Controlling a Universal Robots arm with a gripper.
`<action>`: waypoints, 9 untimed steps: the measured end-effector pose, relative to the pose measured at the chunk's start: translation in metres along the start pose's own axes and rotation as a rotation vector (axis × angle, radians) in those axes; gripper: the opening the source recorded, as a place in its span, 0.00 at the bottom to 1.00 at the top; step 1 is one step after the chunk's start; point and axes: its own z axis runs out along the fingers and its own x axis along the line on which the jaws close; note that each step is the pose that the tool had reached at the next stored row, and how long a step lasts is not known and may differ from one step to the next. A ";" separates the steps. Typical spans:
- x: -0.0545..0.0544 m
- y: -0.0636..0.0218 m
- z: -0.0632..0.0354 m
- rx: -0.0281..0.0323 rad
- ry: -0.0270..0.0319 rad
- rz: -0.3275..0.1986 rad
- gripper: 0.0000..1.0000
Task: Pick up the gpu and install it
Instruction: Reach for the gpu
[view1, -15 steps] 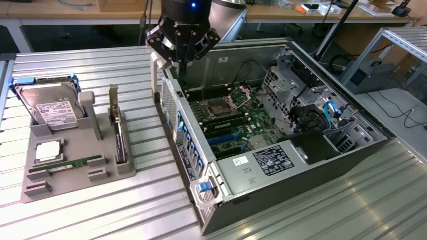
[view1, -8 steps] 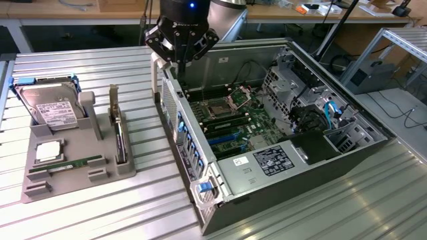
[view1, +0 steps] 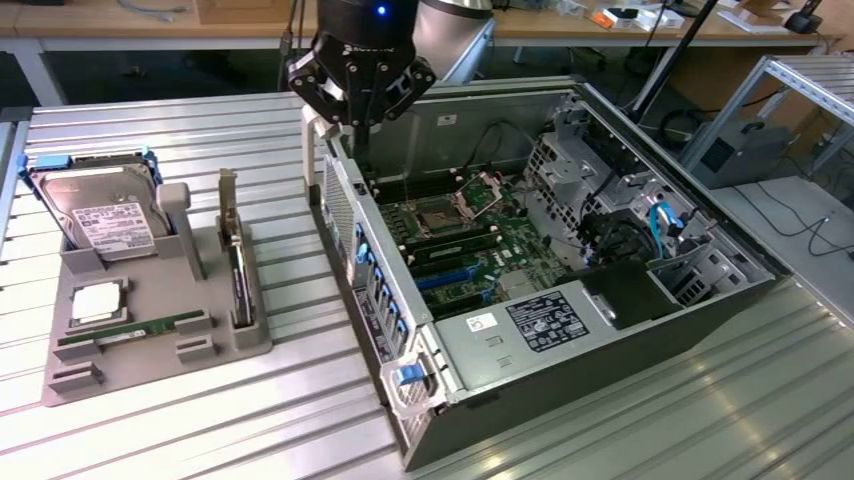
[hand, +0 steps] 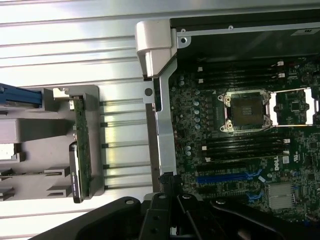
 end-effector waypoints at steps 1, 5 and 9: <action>0.000 0.0000 0.0000 0.0000 0.0000 0.000 0.11; 0.002 -0.0001 0.0000 -0.0001 -0.0001 0.000 0.11; 0.003 -0.0003 -0.0001 0.0000 0.0000 0.000 0.11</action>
